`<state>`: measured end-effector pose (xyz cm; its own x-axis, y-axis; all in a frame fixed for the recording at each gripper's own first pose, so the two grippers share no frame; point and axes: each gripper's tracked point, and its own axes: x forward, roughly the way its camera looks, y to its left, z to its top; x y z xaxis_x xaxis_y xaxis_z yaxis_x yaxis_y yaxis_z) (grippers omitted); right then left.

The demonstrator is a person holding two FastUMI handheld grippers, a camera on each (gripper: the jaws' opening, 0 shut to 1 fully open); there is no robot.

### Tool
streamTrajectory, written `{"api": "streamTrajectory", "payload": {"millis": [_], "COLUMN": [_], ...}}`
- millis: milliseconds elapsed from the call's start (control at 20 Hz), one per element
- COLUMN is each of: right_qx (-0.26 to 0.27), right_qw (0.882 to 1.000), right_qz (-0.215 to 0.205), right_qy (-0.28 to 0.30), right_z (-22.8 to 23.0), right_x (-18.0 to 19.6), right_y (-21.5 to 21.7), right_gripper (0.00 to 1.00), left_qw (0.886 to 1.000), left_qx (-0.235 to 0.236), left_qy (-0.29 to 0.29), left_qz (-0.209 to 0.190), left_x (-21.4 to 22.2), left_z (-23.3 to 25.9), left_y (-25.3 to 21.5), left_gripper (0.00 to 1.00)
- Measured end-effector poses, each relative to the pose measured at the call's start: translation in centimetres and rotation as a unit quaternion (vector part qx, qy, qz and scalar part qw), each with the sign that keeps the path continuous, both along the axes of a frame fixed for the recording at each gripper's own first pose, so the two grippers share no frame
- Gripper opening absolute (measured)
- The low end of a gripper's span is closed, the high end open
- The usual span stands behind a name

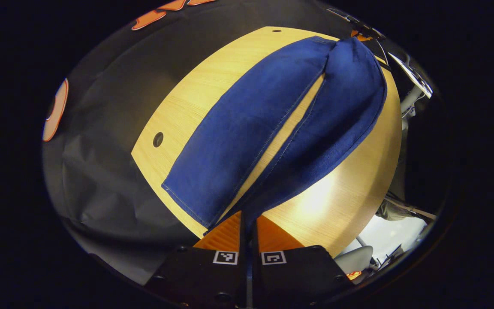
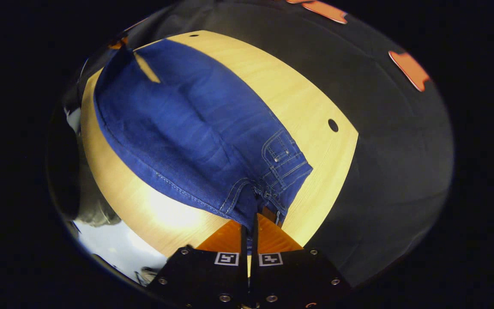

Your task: Grasp the waist and the cuffs of the jeans and fold them to make the two legs overlap; first hold the waist and fold one-third of the jeans toward the cuffs, then hold the cuffs and fold the remaining one-third in the same direction to finish folding.

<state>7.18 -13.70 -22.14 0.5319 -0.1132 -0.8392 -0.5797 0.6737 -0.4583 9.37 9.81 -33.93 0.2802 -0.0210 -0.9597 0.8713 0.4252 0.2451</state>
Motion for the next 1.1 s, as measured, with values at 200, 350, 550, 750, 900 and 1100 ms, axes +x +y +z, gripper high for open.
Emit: {"api": "streamTrajectory", "payload": {"millis": [200, 350, 550, 750, 900, 1100], "right_qx": [0.031, 0.076, 0.147, 0.166, 0.200, 0.212], "right_qw": [0.999, 0.993, 0.969, 0.950, 0.923, 0.898], "right_qz": [-0.028, -0.082, -0.196, -0.262, -0.329, -0.377], "right_qy": [0.008, 0.020, 0.026, 0.016, -0.001, -0.082], "right_z": [1.8, 3.4, 6.1, 9.5, 11.2, 17.4], "right_x": [1.6, 3.6, 7.1, 10.0, 11.9, 13.7], "right_y": [0.6, 0.5, 0.5, 0.7, -1.2, -4.4], "right_gripper": [0.03, 0.02, 0.03, 0.02, 0.03, 0.61], "left_qw": [0.999, 0.998, 0.998, 0.998, 0.997, 0.995], "left_qx": [-0.002, 0.005, 0.026, 0.047, 0.072, 0.073], "left_qy": [0.038, 0.056, 0.062, 0.036, 0.002, -0.058], "left_qz": [0.006, 0.008, 0.007, 0.002, 0.015, 0.035], "left_x": [1.9, 3.0, 4.9, 7.7, 9.8, 11.6], "left_z": [0.2, -0.5, 0.0, 0.0, -0.1, 0.6], "left_y": [-0.5, -0.4, -0.1, 0.4, 1.3, 1.0], "left_gripper": [0.07, 0.07, 0.01, 0.01, 0.06, 0.47]}}
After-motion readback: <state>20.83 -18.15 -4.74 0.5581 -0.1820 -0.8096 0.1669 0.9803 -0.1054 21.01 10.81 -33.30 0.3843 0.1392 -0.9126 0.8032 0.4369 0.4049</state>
